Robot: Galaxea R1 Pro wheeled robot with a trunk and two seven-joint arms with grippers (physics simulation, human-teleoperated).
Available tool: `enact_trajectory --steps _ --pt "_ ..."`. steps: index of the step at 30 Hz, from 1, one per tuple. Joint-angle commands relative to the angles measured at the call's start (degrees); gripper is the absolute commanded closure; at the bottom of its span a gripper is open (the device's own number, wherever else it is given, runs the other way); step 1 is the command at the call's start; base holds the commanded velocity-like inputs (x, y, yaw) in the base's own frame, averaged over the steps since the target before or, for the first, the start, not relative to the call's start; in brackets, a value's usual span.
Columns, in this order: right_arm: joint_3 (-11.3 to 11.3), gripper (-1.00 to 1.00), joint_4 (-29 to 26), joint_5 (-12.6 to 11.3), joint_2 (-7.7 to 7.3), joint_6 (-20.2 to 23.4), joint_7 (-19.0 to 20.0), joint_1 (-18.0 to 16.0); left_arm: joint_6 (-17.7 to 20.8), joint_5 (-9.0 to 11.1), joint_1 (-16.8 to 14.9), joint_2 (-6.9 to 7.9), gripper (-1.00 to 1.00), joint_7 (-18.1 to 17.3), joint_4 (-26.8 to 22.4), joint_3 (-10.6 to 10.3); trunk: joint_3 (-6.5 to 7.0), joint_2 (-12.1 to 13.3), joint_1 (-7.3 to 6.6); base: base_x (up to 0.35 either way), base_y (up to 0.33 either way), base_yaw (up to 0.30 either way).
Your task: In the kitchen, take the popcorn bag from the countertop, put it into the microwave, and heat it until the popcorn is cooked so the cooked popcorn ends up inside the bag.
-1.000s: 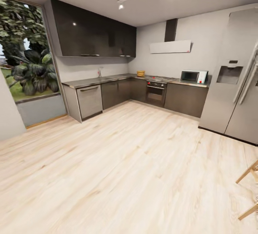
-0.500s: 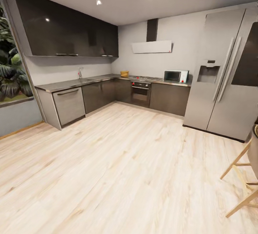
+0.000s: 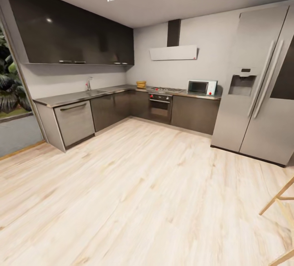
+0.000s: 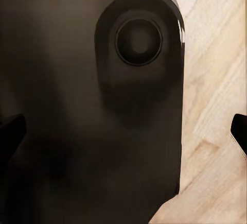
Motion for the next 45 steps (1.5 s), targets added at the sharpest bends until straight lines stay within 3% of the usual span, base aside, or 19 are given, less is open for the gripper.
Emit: enact_trajectory --steps 1,13,26,32,45 --pt "-0.1 -1.0 0.0 -0.2 0.01 -0.2 0.0 0.0 -0.1 0.4 0.0 -0.01 -1.0 0.1 0.0 0.0 -0.05 0.0 0.03 0.323 0.0 0.0" --pt "-0.1 -1.0 0.0 -0.4 0.01 -0.4 -0.1 0.0 -0.1 0.4 0.0 -0.01 -1.0 0.0 0.0 -0.1 -0.05 0.0 0.03 0.323 0.0 -0.011" --pt "-0.2 -1.0 0.0 -0.6 0.01 -0.4 -0.1 0.0 -0.1 0.4 0.0 -0.01 -1.0 0.0 0.0 -0.1 -0.05 0.0 0.03 0.325 0.0 -0.269" --pt "0.0 -1.0 0.0 -0.1 -0.03 -0.3 -0.1 0.0 -0.1 2.2 0.0 0.03 -1.0 0.0 0.1 -0.2 -0.05 0.0 0.03 0.326 0.0 -0.055" --pt "0.2 -1.0 0.0 0.0 0.0 -0.3 0.0 0.0 0.0 2.4 0.0 0.06 -1.0 0.0 0.1 -0.2 -0.05 0.0 0.03 0.327 0.0 0.0"
